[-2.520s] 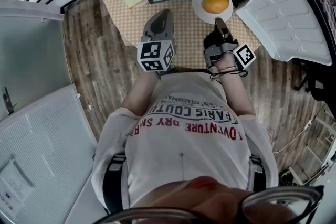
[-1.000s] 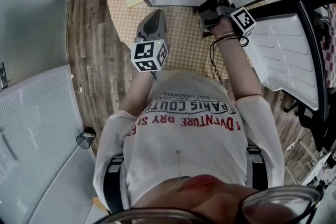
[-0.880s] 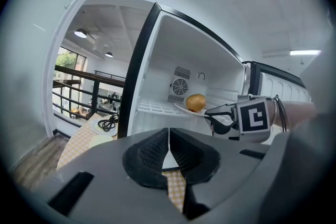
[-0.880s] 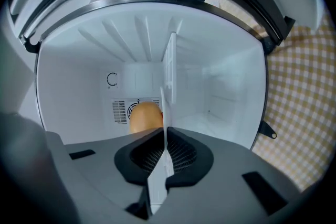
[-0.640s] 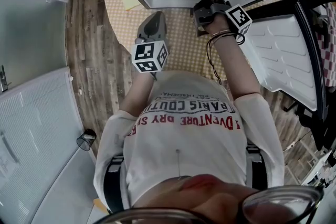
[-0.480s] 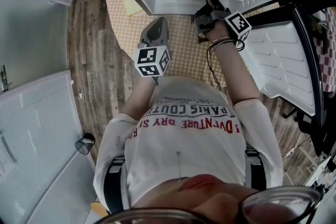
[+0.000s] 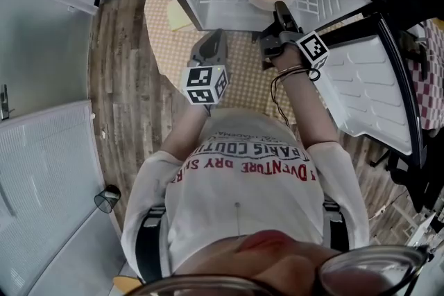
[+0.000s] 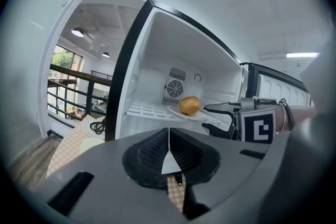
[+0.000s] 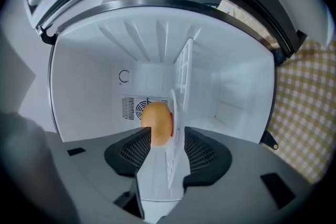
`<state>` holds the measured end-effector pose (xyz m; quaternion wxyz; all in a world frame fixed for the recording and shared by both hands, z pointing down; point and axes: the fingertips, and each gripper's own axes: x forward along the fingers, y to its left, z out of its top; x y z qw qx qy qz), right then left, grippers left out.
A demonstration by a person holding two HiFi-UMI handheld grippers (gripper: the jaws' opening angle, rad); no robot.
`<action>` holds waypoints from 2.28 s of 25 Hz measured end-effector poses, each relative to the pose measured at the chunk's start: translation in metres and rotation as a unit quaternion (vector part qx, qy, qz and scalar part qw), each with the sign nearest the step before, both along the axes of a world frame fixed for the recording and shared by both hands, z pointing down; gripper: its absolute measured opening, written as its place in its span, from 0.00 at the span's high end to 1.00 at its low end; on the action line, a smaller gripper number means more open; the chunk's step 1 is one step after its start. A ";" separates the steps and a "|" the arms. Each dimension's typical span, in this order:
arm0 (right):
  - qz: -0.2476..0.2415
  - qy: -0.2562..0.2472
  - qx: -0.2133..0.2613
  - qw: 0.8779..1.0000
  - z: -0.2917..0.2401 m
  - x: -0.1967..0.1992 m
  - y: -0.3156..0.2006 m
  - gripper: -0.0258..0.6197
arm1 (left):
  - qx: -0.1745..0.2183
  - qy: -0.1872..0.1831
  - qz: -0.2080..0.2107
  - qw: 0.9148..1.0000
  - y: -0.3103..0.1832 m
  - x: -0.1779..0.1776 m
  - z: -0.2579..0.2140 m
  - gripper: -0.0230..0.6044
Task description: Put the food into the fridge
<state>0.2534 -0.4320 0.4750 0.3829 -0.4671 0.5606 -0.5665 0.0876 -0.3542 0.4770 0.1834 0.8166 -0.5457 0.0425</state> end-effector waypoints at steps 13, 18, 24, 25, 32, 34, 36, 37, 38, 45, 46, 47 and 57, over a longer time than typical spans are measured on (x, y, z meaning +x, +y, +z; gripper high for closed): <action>-0.036 0.124 0.074 0.989 -0.019 0.008 0.049 0.92 | 0.031 0.004 0.029 0.999 0.003 0.019 -0.027 0.92; -0.080 0.271 0.114 0.952 -0.026 0.003 0.067 0.92 | 0.040 0.005 0.040 0.998 0.008 0.026 -0.037 0.92; -0.143 0.451 0.192 0.860 -0.025 -0.025 0.089 0.92 | 0.043 0.001 0.049 0.998 0.010 0.032 -0.039 0.92; -0.148 0.472 0.200 0.846 -0.025 -0.027 0.091 0.92 | 0.042 0.000 0.050 0.998 0.011 0.033 -0.039 0.92; -0.168 0.572 0.239 0.766 -0.024 -0.037 0.102 0.92 | 0.044 -0.006 0.057 0.997 0.014 0.040 -0.038 0.92; -0.182 0.578 0.243 0.757 -0.021 -0.043 0.106 0.92 | 0.042 -0.007 0.060 0.997 0.016 0.041 -0.036 0.92; -0.192 0.575 0.241 0.758 -0.018 -0.047 0.108 0.92 | 0.041 -0.008 0.062 0.997 0.017 0.042 -0.034 0.92; -0.194 0.574 0.239 0.759 -0.017 -0.048 0.108 0.92 | 0.040 -0.008 0.062 0.997 0.017 0.042 -0.034 0.92; -0.195 0.573 0.238 0.759 -0.016 -0.048 0.108 0.92 | 0.041 -0.008 0.063 0.997 0.017 0.043 -0.034 0.92; -0.193 0.579 0.235 0.756 -0.018 -0.048 0.106 0.92 | 0.042 -0.007 0.063 0.997 0.018 0.043 -0.034 0.92; -0.195 0.579 0.233 0.756 -0.017 -0.048 0.106 0.92 | 0.042 -0.007 0.063 0.997 0.018 0.043 -0.033 0.92; -0.198 0.578 0.232 0.757 -0.017 -0.049 0.107 0.92 | 0.041 -0.008 0.064 0.997 0.019 0.043 -0.033 0.92; -0.204 0.584 0.230 0.751 -0.018 -0.054 0.112 0.92 | 0.035 -0.008 0.065 0.997 0.022 0.043 -0.029 0.92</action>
